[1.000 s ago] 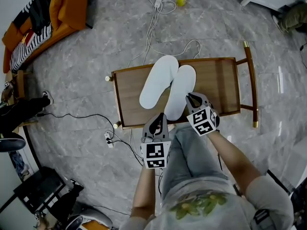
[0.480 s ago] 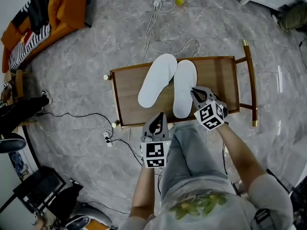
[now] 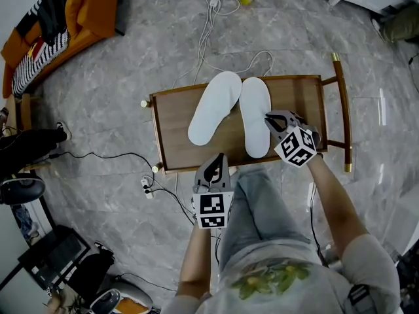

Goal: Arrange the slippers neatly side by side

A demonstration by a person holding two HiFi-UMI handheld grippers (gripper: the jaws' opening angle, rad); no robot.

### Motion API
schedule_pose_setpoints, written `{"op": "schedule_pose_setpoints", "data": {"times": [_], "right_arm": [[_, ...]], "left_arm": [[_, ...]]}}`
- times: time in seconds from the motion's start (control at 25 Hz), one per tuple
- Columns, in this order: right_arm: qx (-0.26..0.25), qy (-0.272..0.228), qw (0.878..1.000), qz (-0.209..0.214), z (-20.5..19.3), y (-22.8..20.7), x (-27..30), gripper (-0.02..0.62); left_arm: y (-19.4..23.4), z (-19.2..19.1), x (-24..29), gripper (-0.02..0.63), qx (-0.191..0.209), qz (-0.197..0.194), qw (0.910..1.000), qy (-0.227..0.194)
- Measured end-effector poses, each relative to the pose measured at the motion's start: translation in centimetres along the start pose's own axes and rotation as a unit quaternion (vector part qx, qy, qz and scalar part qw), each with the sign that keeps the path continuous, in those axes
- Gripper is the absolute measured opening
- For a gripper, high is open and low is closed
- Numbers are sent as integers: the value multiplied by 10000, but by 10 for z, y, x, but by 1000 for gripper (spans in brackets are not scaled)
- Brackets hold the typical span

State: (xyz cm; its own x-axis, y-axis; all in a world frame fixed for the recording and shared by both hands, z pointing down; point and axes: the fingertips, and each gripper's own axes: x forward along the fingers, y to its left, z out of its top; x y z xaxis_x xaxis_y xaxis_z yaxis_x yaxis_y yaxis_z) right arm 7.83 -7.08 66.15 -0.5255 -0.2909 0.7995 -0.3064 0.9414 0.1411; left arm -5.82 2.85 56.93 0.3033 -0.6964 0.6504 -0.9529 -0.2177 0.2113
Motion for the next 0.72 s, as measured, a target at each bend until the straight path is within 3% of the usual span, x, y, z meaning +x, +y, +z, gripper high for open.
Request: {"op": "schedule_pose_setpoints", "data": {"times": [0.32,0.44,0.72], "right_arm": [[101,52,9999,126,-6,-2,4,29],[250,32,9996,128,-4,-2,3,59],[1228,-347,9918,24,7,-6,-19,149]], "left_arm": [[-2,-3,3,15,-35,-19,10000,44],[-2,-3,3,15,-33,-34,10000,60],[-3,1,0,15,-43,12,10000,3]]}}
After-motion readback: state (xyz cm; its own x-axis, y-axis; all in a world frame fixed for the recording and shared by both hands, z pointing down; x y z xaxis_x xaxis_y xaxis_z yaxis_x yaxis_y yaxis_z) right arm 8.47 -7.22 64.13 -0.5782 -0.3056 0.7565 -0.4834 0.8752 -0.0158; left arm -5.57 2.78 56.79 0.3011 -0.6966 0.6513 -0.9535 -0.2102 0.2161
